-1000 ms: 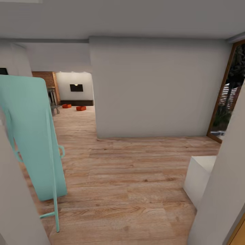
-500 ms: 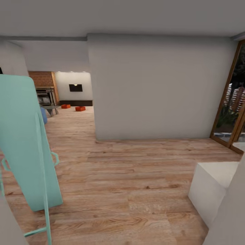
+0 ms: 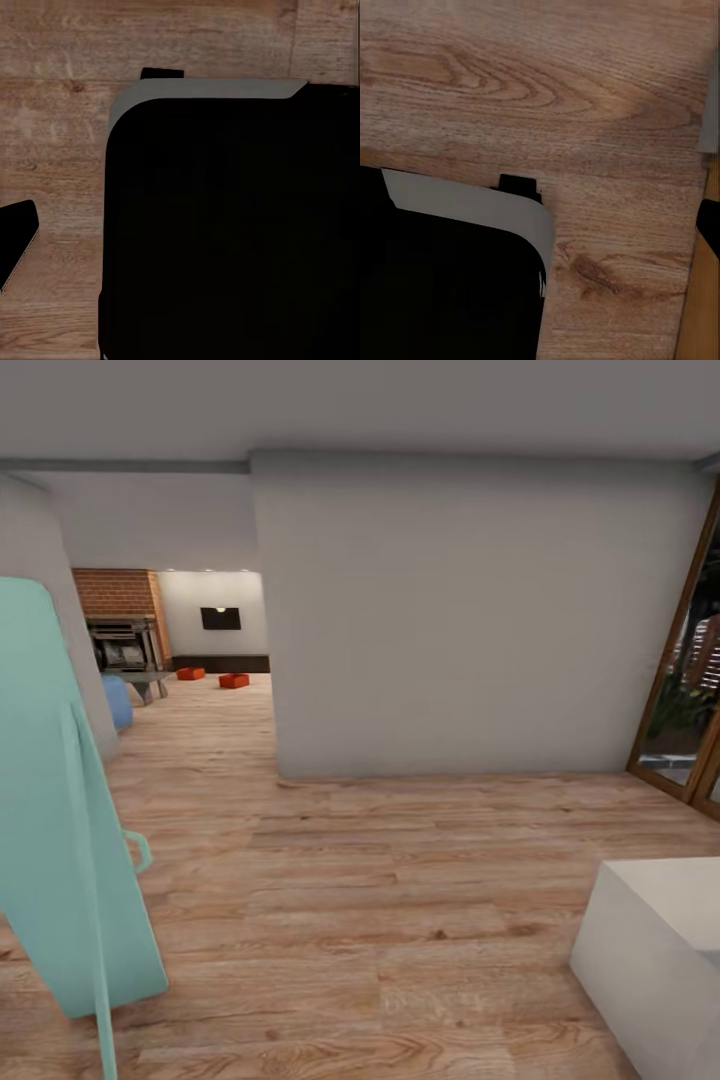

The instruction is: Move the two storage containers from the living room to the garage. In the garage, place one container on the floor and stack the other container on top of it (either order is fine).

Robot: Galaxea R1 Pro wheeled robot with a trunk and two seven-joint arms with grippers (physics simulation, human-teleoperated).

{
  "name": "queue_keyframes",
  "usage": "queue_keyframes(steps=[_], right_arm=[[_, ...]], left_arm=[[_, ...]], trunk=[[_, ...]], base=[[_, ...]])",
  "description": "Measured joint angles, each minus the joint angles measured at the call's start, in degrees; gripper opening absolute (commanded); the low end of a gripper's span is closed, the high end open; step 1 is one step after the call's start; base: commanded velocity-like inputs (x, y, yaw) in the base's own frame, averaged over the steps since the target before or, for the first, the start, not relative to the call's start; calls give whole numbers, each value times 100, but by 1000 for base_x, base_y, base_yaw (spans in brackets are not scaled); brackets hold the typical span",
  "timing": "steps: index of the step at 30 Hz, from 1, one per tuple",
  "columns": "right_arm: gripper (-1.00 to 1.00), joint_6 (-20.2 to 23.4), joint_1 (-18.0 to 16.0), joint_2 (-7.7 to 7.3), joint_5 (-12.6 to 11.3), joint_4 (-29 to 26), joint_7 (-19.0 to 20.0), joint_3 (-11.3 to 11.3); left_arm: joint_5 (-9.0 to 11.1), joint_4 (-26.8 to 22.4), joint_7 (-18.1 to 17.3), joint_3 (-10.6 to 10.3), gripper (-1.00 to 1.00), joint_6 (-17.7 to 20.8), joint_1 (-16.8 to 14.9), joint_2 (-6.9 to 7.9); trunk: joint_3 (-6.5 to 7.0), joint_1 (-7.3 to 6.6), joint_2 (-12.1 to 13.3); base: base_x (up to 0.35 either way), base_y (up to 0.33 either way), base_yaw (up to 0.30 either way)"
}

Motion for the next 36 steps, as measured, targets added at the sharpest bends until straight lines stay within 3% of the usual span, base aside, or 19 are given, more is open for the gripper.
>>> queue_keyframes(steps=[36], right_arm=[[100, 8, 0, -18, 8, 0, 17, 8]], left_arm=[[0, 0, 0, 0, 100, 0, 0, 0]], trunk=[[0, 0, 0]], base=[[323, 0, 0]])
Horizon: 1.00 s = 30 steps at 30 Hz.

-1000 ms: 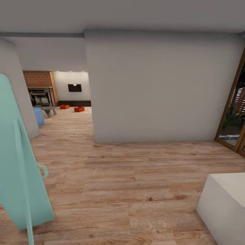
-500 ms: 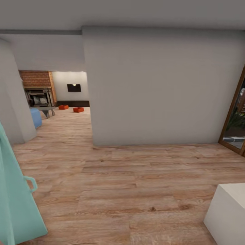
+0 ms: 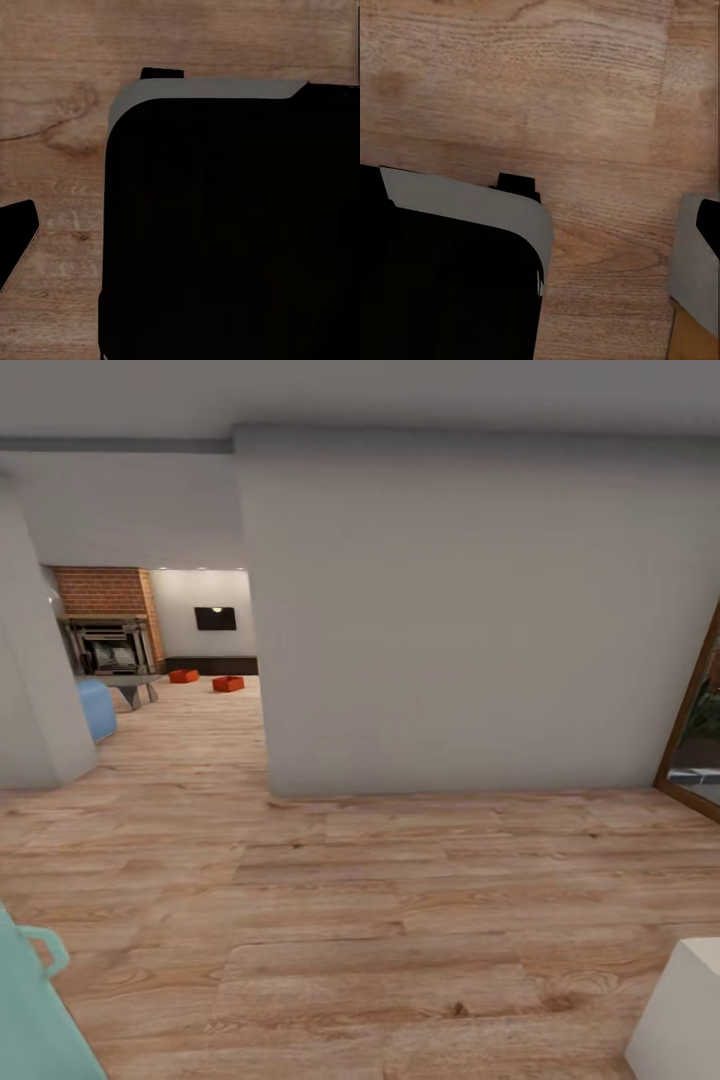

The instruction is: Move the two storage containers from the living room to the garage. In the garage, place one container on the floor and stack the other container on top of it (either order is fine).

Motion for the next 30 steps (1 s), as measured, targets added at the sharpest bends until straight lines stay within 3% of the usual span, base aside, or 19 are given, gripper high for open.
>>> queue_keyframes(steps=[30], right_arm=[[100, -17, 0, 18, 3, 0, -9, 0]], left_arm=[[0, 0, 0, 0, 100, 0, 0, 0]], trunk=[[0, 0, 0]], base=[[323, 0, 0]])
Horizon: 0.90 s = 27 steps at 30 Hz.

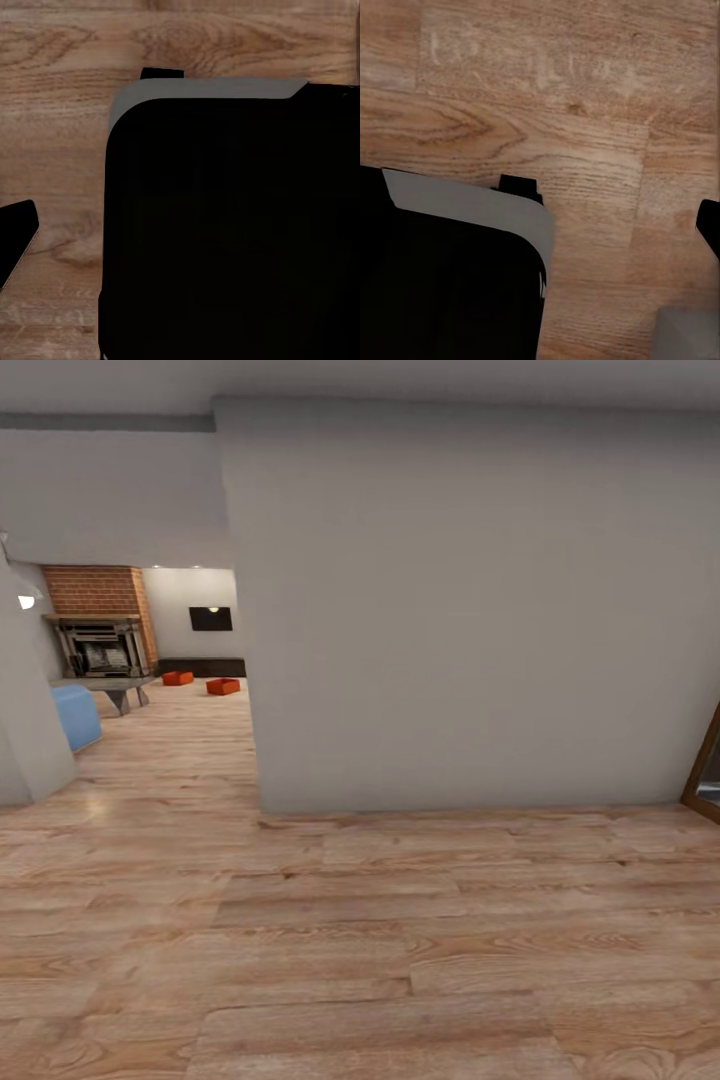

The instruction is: Move the two storage containers from the living room to the garage. In the garage, place one container on the floor and stack the other container on top of it (either order is fine).

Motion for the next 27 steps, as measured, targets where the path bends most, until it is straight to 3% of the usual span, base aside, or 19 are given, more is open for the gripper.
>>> queue_keyframes(steps=[7, 27], right_arm=[[100, -9, 0, 8, 5, 0, -6, -7], [100, -18, 0, 0, -3, 0, -8, -6]], left_arm=[[0, 0, 0, 0, 100, -1, 0, 0], [0, 0, 2, 0, 100, -1, 0, 0]], trunk=[[0, 0, 0], [0, 0, 0]], base=[[323, 0, 72], [323, 0, 262]])
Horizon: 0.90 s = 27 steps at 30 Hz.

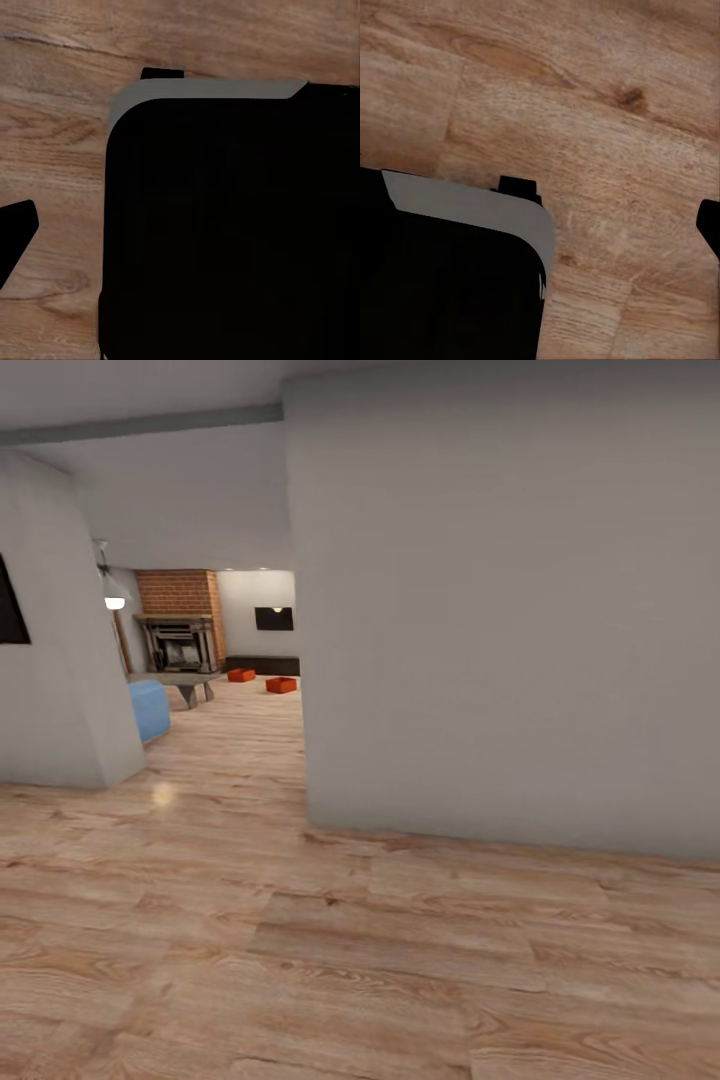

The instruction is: Move the two storage containers from the living room to the garage. In the garage, place one container on the floor and stack the other container on top of it (either order is fine).

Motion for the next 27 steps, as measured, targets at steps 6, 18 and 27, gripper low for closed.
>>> queue_keyframes(steps=[6, 18, 27], right_arm=[[100, 5, 0, 3, 0, 0, 0, 4], [100, 4, 0, 17, -16, 0, -13, -4], [100, 28, 0, 18, -17, 0, -17, 0]], left_arm=[[0, 0, 1, 0, 100, -2, 0, 0], [0, 0, 1, 0, 100, 0, 0, 0], [0, 0, 2, 0, 100, -2, 0, 0]], trunk=[[0, 0, 0], [19, 0, 0], [27, 0, 0]], base=[[323, 0, 177], [323, 0, 141], [323, 0, 263]])
